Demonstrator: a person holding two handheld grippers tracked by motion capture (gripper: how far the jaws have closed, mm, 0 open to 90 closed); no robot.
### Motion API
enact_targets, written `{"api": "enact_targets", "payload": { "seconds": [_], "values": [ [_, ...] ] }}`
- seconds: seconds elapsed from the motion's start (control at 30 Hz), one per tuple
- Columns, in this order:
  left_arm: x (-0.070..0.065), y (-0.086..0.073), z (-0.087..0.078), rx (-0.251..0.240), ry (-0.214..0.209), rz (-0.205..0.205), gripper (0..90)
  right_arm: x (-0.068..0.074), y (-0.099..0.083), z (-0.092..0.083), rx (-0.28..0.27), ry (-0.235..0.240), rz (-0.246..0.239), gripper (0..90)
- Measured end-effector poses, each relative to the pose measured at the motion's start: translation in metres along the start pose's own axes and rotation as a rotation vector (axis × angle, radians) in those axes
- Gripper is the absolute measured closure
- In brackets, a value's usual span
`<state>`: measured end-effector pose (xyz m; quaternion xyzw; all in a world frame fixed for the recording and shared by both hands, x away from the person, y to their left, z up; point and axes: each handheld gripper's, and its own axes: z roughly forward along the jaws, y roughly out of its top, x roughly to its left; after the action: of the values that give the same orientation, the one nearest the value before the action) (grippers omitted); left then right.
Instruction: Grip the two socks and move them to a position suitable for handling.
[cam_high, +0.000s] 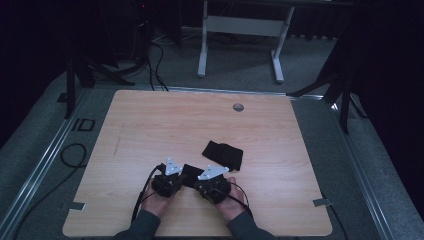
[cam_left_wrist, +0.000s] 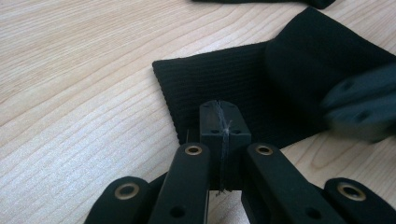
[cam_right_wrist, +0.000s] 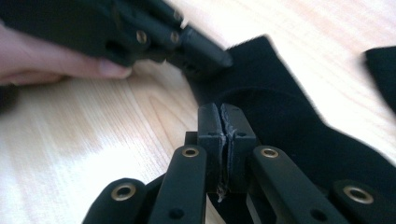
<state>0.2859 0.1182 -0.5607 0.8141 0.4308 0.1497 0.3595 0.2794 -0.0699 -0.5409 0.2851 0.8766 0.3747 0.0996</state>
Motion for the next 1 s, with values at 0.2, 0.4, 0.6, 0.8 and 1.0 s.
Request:
{"api": "enact_targets", "payload": {
  "seconds": [0.2,0.4,0.6,0.8,1.0],
  "values": [
    [0.000,0.000,0.000,0.002,0.002,0.002,90.0,-0.010,0.001,-0.025,-0.068,-0.012,0.044,87.4],
    [0.001,0.000,0.000,0.000,-0.005,-0.003,90.0,-0.028,-0.006,-0.061,-0.139,-0.074,0.120,87.4],
    [0.001,0.000,0.000,0.005,-0.009,0.013,90.0,-0.044,-0.021,-0.090,-0.167,-0.141,0.185,87.4],
    [0.004,0.001,-0.001,0.013,-0.004,0.026,90.0,-0.057,-0.040,-0.108,-0.166,-0.189,0.233,87.3],
    [0.004,0.002,-0.001,0.016,-0.001,0.043,90.0,-0.073,-0.068,-0.110,-0.088,-0.224,0.282,87.1]
  ]
}}
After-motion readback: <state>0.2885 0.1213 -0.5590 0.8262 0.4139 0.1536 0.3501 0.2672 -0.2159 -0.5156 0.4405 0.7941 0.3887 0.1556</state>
